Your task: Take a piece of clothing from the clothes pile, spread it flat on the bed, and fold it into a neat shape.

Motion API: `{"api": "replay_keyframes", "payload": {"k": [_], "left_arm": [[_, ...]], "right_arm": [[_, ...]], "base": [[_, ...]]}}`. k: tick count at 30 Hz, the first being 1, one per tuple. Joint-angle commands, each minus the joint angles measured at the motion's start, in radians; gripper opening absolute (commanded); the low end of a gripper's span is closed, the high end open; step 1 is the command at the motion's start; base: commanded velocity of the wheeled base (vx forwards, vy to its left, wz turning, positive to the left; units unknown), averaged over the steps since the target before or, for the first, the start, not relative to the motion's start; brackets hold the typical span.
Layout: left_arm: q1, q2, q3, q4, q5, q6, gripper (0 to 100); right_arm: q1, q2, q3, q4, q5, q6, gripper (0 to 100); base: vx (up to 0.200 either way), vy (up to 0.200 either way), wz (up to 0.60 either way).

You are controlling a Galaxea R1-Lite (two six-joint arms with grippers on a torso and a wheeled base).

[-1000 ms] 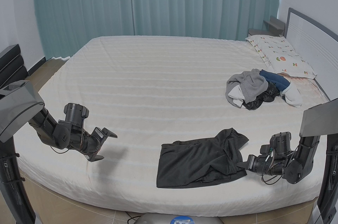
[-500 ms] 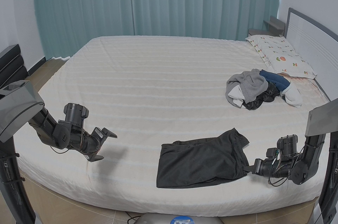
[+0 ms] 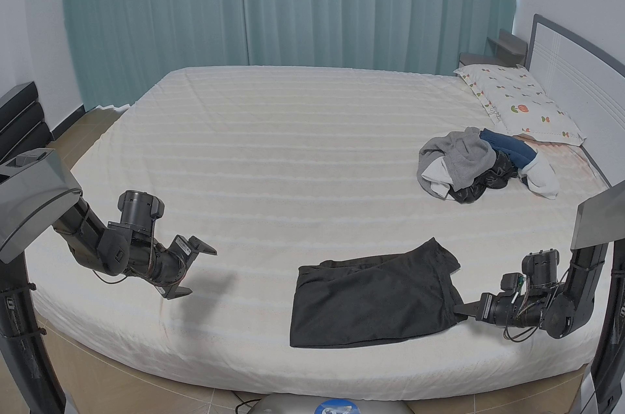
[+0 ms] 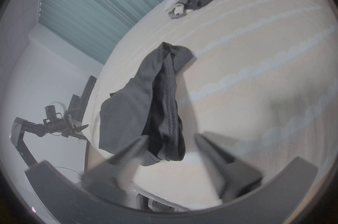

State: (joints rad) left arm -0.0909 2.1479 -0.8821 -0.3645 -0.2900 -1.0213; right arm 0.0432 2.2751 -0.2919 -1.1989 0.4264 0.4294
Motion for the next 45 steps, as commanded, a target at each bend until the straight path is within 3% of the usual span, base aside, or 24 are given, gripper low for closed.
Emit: {"api": "replay_keyframes", "payload": {"k": [1,9,14,22,23,33,45], "left_arm": [[0.0,0.001,0.0,-0.001,0.0,0.0,100],[0.0,0.001,0.0,-0.001,0.0,0.0,100],[-0.001,0.001,0.0,-0.002,0.0,0.0,100],[-0.001,0.001,0.0,-0.002,0.0,0.0,100],[-0.001,0.001,0.0,-0.002,0.0,0.0,100],[-0.001,0.001,-0.001,-0.002,0.0,0.0,100],[0.0,0.001,-0.001,-0.001,0.0,0.0,100]], "right_arm": [[-0.036,-0.029,0.005,-0.016,0.029,0.0,100],[-0.039,-0.042,0.005,-0.054,0.049,0.014,100],[0.024,0.006,0.039,-0.159,0.043,0.034,100],[0.07,0.093,0.014,-0.188,0.031,0.026,100],[0.07,0.093,0.016,-0.185,0.031,0.026,0],[0.01,0.069,0.079,-0.185,0.029,-0.032,0],[0.014,0.064,0.119,-0.188,0.031,-0.089,0]], "base": [[0.0,0.0,0.0],[0.0,0.0,0.0],[0.0,0.0,0.0],[0.0,0.0,0.0],[0.0,0.0,0.0],[0.0,0.0,0.0],[0.0,0.0,0.0]]}}
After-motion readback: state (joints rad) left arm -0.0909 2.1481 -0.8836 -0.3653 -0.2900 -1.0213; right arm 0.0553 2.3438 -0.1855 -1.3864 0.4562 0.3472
